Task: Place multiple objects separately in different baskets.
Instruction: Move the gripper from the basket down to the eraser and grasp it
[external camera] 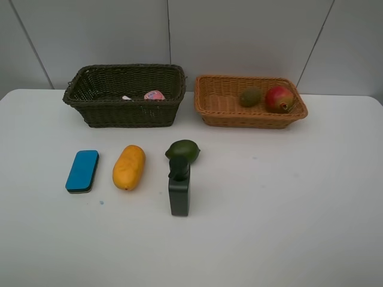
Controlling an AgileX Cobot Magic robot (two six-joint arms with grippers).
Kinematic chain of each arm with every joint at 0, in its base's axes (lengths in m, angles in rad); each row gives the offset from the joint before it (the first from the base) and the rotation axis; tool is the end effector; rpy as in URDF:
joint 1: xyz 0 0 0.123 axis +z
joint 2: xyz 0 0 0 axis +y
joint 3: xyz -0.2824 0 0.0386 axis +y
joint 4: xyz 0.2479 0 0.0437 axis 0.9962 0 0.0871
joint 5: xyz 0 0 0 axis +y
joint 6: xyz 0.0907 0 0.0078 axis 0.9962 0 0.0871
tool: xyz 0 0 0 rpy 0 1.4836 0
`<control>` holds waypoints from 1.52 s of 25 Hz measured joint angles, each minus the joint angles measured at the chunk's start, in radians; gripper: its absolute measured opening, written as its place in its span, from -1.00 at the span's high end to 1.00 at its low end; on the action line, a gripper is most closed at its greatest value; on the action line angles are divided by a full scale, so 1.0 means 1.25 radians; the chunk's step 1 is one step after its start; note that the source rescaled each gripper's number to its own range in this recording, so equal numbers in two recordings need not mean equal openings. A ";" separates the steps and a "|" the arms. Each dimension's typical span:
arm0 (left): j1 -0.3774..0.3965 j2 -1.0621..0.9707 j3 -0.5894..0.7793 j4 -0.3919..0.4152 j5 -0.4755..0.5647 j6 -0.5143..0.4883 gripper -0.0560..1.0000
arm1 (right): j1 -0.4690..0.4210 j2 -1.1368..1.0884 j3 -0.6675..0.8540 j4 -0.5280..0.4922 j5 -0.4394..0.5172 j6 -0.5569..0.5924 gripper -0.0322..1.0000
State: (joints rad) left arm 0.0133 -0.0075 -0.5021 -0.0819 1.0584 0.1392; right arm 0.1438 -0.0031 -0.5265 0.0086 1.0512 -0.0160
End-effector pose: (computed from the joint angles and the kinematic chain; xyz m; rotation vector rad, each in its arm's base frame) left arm -0.0062 -0.0066 0.2781 0.1318 2.0254 -0.0017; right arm -0.0081 -0.0005 0.2852 -0.1606 1.9999 0.0920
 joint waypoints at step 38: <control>0.000 0.000 0.000 0.001 0.000 0.000 -1.00 | 0.000 0.000 0.005 -0.001 0.005 0.039 -1.00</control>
State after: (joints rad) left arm 0.0133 -0.0075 -0.5021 -0.0801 1.0584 0.1392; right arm 0.1438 -0.0031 -0.5207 0.0077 1.0577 0.0322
